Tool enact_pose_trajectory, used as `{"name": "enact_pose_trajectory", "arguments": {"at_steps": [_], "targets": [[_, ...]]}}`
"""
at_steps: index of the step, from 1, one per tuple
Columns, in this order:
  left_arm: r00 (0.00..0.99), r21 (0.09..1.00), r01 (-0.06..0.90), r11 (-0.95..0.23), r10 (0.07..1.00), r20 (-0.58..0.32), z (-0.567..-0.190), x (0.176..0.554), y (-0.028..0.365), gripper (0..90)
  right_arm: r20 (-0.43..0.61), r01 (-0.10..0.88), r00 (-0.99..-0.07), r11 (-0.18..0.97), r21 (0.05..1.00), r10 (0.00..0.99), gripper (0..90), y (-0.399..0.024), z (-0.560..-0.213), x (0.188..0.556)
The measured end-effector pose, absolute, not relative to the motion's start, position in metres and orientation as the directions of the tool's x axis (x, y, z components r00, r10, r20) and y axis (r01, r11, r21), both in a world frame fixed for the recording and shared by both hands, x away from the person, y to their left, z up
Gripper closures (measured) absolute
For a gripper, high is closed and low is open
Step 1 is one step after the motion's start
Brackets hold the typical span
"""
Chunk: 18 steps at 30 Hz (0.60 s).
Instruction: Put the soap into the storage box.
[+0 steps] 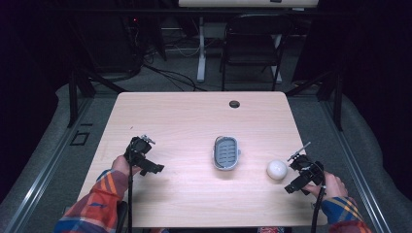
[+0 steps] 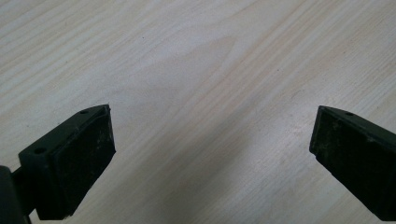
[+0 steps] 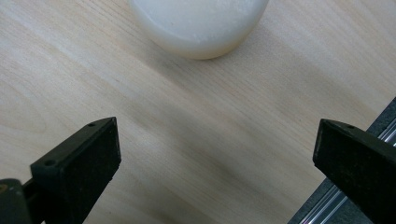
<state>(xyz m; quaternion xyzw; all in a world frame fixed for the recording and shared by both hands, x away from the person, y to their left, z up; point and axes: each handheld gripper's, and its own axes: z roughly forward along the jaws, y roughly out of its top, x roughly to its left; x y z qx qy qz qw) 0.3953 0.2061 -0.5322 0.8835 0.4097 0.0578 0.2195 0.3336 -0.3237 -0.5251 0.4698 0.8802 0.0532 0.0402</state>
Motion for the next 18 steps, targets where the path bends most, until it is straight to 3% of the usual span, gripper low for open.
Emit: {"name": "enact_pose_trajectory", "arguments": {"at_steps": [18], "targets": [[0.659,0.432,0.700,-0.569,0.748,-0.082,-0.5330,0.3955,0.2055,0.0,-0.003,0.818,-0.559,0.552,0.163,0.829,0.0,-0.3197,-0.5239,0.3326]]}}
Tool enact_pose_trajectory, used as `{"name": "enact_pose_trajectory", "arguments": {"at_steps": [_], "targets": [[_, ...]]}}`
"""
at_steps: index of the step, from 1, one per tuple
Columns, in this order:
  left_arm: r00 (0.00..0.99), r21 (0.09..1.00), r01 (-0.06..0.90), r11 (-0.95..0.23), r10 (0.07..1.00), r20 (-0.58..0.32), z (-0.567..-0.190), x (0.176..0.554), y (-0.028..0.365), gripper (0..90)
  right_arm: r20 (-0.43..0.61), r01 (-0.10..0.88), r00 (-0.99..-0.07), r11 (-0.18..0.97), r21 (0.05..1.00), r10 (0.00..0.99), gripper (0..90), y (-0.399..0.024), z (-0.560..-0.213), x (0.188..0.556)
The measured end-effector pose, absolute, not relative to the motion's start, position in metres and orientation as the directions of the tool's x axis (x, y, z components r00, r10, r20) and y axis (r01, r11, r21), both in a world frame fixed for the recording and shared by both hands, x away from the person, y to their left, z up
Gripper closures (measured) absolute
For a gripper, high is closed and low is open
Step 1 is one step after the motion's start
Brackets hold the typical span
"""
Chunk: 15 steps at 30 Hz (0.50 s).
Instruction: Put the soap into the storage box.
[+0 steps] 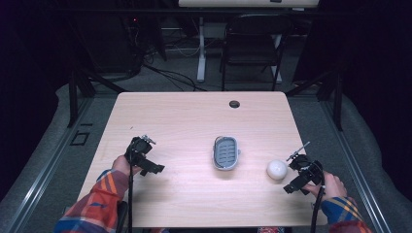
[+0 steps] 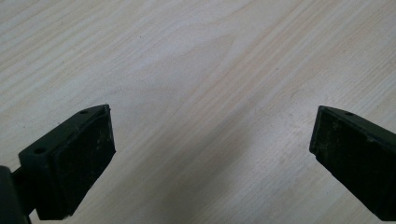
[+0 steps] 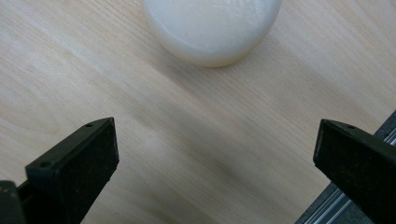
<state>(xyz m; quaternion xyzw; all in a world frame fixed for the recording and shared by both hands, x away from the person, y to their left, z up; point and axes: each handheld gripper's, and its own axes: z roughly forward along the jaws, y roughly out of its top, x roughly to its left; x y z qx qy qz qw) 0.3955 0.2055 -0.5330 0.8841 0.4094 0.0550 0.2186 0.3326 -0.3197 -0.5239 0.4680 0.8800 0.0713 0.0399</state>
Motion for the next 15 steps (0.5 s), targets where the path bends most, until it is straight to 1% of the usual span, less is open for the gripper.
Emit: {"name": "enact_pose_trajectory", "arguments": {"at_steps": [5,6,9,10,11,15], "targets": [[0.660,0.431,0.699,-0.571,0.747,-0.080,-0.5327,0.3955,0.2051,0.0,-0.012,0.801,-0.586,0.582,0.140,0.810,0.0,-0.3159,-0.5203,0.3358],[0.660,0.430,0.699,-0.572,0.747,-0.079,-0.5328,0.3956,0.2052,0.0,0.000,0.808,-0.574,0.566,0.165,0.819,0.0,-0.3153,-0.5217,0.3351],[0.659,0.429,0.700,-0.571,0.748,-0.080,-0.5329,0.3958,0.2053,0.0,-0.005,0.796,-0.594,0.588,0.142,0.804,0.0,-0.3148,-0.5188,0.3378],[0.659,0.429,0.700,-0.571,0.748,-0.080,-0.5329,0.3958,0.2053,0.0,0.019,0.815,-0.556,0.541,0.205,0.831,0.0,-0.3132,-0.5231,0.3353],[0.659,0.428,0.700,-0.571,0.748,-0.080,-0.5329,0.3958,0.2052,0.0,0.005,0.803,-0.580,0.571,0.169,0.814,0.0,-0.3136,-0.5198,0.3378],[0.658,0.428,0.701,-0.571,0.749,-0.078,-0.5329,0.3957,0.2052,0.0,-0.005,0.792,-0.598,0.592,0.150,0.801,0.0,-0.3114,-0.5164,0.3412]]}}
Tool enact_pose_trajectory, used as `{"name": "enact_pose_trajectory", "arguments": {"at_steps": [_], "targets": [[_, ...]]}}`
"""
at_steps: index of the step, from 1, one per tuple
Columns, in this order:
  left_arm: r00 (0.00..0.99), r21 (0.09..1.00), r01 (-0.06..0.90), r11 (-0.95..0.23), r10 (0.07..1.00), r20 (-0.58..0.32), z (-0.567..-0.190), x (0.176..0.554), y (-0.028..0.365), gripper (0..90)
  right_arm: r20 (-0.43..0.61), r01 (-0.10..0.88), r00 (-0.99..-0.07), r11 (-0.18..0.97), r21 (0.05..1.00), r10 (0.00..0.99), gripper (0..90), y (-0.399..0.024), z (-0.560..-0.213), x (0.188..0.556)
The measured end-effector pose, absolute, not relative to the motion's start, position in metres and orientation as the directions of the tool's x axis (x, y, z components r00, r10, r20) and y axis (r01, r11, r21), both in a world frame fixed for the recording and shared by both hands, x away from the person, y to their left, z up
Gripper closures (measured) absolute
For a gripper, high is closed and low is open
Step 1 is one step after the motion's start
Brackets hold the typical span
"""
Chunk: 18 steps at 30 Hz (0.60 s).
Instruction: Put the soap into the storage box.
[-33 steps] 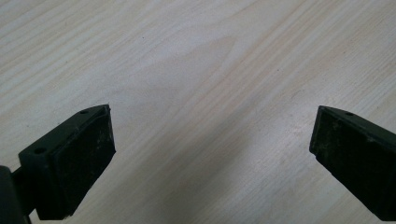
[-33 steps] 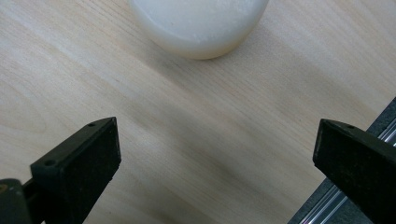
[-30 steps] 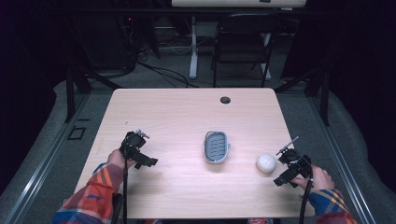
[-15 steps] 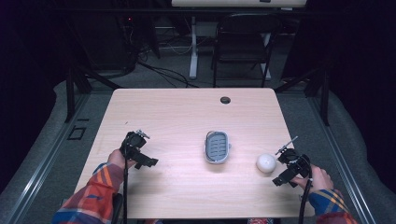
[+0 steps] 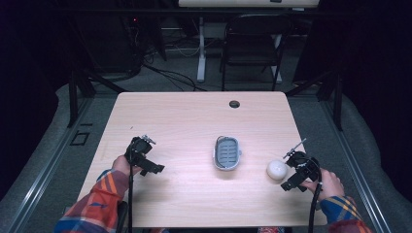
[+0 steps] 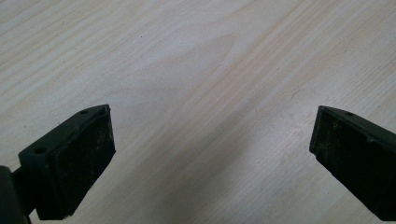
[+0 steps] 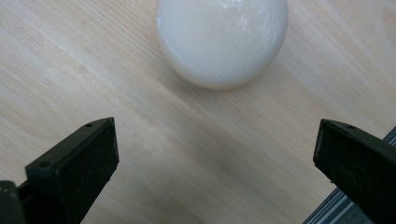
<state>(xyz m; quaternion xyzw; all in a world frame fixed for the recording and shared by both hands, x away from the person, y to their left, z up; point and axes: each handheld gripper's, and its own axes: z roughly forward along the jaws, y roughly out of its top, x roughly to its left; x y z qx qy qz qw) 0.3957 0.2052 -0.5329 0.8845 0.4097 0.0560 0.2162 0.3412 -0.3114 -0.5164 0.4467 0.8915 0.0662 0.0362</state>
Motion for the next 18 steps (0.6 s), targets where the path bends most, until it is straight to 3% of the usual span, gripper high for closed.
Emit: {"name": "enact_pose_trajectory", "arguments": {"at_steps": [2,6,10,13,17,18], "targets": [[0.658,0.428,0.701,-0.570,0.749,-0.078,-0.533,0.396,0.205,0.0,0.005,0.801,-0.579,0.568,0.187,0.815,0.0,-0.309,-0.519,0.341],[0.657,0.430,0.700,-0.570,0.750,-0.076,-0.533,0.396,0.205,0.0,-0.010,0.782,-0.611,0.606,0.147,0.791,0.0,-0.307,-0.514,0.348],[0.656,0.429,0.701,-0.570,0.751,-0.074,-0.533,0.396,0.205,0.0,0.006,0.792,-0.594,0.582,0.185,0.805,0.0,-0.303,-0.516,0.351],[0.657,0.428,0.700,-0.571,0.750,-0.074,-0.534,0.396,0.205,0.0,-0.013,0.769,-0.629,0.625,0.135,0.777,0.0,-0.300,-0.512,0.356],[0.658,0.428,0.700,-0.572,0.749,-0.075,-0.533,0.396,0.205,0.0,0.005,0.781,-0.611,0.602,0.163,0.792,0.0,-0.295,-0.516,0.359],[0.658,0.428,0.700,-0.572,0.749,-0.075,-0.533,0.396,0.205,0.0,0.003,0.768,-0.634,0.628,0.125,0.774,0.0,-0.294,-0.515,0.363]]}}
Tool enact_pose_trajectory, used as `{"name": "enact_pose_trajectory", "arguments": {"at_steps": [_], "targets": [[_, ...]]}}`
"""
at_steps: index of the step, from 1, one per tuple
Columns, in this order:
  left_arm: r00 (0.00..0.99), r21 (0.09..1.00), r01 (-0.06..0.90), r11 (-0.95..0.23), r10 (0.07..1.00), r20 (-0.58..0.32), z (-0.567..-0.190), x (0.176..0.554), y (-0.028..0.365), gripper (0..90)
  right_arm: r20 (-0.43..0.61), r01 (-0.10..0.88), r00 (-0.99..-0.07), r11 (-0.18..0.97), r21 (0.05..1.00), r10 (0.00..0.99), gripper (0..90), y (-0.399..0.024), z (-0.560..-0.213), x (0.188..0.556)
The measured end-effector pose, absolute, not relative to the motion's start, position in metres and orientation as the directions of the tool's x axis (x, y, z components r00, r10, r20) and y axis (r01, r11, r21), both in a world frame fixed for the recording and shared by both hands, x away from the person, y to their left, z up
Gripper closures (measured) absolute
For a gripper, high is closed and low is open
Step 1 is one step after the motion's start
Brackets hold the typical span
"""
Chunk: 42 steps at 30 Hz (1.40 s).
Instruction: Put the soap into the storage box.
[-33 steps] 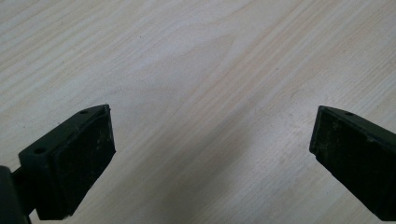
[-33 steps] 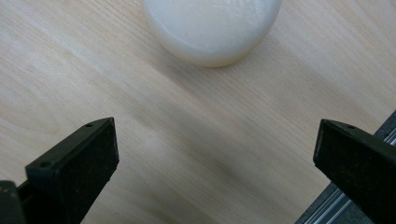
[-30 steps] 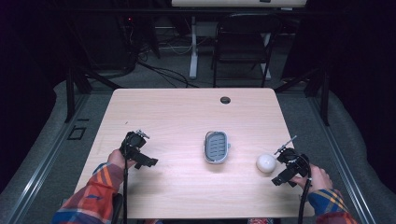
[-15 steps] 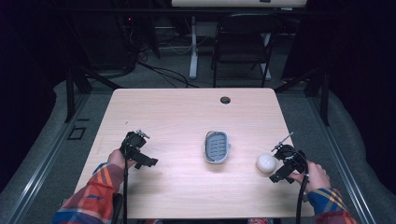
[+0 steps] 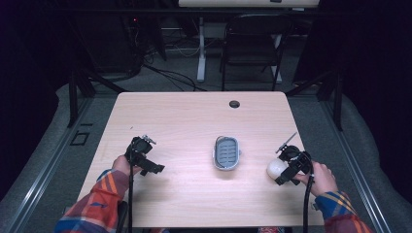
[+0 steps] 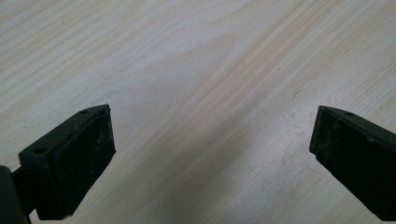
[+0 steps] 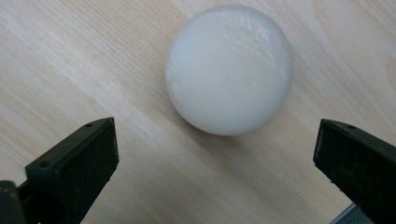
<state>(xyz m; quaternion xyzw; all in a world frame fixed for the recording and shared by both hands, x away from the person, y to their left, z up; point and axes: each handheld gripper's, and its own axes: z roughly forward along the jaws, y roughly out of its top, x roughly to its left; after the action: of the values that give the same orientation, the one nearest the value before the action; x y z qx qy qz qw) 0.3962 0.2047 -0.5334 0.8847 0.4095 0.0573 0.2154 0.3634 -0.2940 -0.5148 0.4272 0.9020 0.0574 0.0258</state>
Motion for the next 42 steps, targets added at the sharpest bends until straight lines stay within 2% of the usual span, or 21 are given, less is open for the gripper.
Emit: {"name": "enact_pose_trajectory", "arguments": {"at_steps": [1,14,15,20,21,22,23,24,25,27,28,29,30,31,33,37,38,42], "targets": [[0.658,0.428,0.700,-0.572,0.749,-0.075,-0.533,0.396,0.205,0.0,0.017,0.784,-0.610,0.601,0.157,0.792,0.0,-0.292,-0.519,0.364],[0.656,0.427,0.702,-0.570,0.750,-0.078,-0.534,0.396,0.205,0.0,0.032,0.779,-0.625,0.620,0.089,0.780,0.0,-0.283,-0.527,0.389],[0.656,0.427,0.703,-0.569,0.751,-0.079,-0.534,0.397,0.205,0.0,0.040,0.791,-0.607,0.599,0.120,0.794,0.0,-0.282,-0.530,0.389],[0.659,0.428,0.700,-0.572,0.748,-0.077,-0.533,0.396,0.205,0.0,0.027,0.776,-0.630,0.628,0.061,0.776,0.0,-0.280,-0.529,0.398],[0.657,0.428,0.701,-0.571,0.750,-0.076,-0.533,0.396,0.205,0.0,0.043,0.799,-0.598,0.590,0.114,0.801,0.0,-0.278,-0.534,0.397],[0.657,0.427,0.701,-0.571,0.750,-0.076,-0.534,0.397,0.205,0.0,0.029,0.774,-0.633,0.631,0.055,0.774,0.0,-0.279,-0.530,0.401],[0.659,0.425,0.701,-0.573,0.748,-0.077,-0.533,0.397,0.205,0.0,0.012,0.745,-0.667,0.667,-0.002,0.745,0.8,-0.278,-0.527,0.405],[0.660,0.425,0.700,-0.574,0.748,-0.078,-0.533,0.397,0.205,0.0,0.028,0.790,-0.612,0.608,0.080,0.791,2.9,-0.276,-0.533,0.400],[0.660,0.426,0.700,-0.574,0.748,-0.076,-0.533,0.396,0.204,0.0,0.031,0.788,-0.615,0.611,0.077,0.788,7.5,-0.275,-0.534,0.401],[0.660,0.425,0.700,-0.574,0.747,-0.078,-0.533,0.397,0.205,0.0,0.027,0.774,-0.633,0.632,0.046,0.773,9.3,-0.274,-0.532,0.403],[0.658,0.427,0.700,-0.572,0.749,-0.077,-0.534,0.397,0.205,0.0,0.055,0.810,-0.582,0.571,0.132,0.812,10.7,-0.272,-0.540,0.398],[0.658,0.427,0.700,-0.572,0.749,-0.077,-0.534,0.397,0.205,0.0,0.036,0.792,-0.608,0.604,0.083,0.793,15.9,-0.273,-0.536,0.401],[0.660,0.425,0.700,-0.574,0.747,-0.079,-0.533,0.397,0.205,0.0,0.021,0.769,-0.639,0.639,0.030,0.769,14.7,-0.273,-0.533,0.404],[0.660,0.425,0.700,-0.574,0.747,-0.078,-0.533,0.397,0.205,0.0,0.017,0.765,-0.644,0.644,0.019,0.765,15.4,-0.273,-0.532,0.404],[0.660,0.426,0.699,-0.574,0.747,-0.078,-0.533,0.396,0.204,0.0,0.026,0.782,-0.624,0.622,0.047,0.781,18.1,-0.272,-0.536,0.402],[0.659,0.425,0.700,-0.574,0.748,-0.076,-0.533,0.396,0.204,0.0,0.011,0.778,-0.628,0.628,0.036,0.778,23.6,-0.273,-0.536,0.402],[0.659,0.425,0.700,-0.574,0.749,-0.075,-0.533,0.396,0.204,0.0,0.021,0.792,-0.609,0.607,0.069,0.793,23.6,-0.272,-0.539,0.400],[0.660,0.423,0.700,-0.575,0.748,-0.074,-0.533,0.396,0.204,0.0,0.001,0.772,-0.635,0.635,0.024,0.772,23.9,-0.272,-0.537,0.402]]}}
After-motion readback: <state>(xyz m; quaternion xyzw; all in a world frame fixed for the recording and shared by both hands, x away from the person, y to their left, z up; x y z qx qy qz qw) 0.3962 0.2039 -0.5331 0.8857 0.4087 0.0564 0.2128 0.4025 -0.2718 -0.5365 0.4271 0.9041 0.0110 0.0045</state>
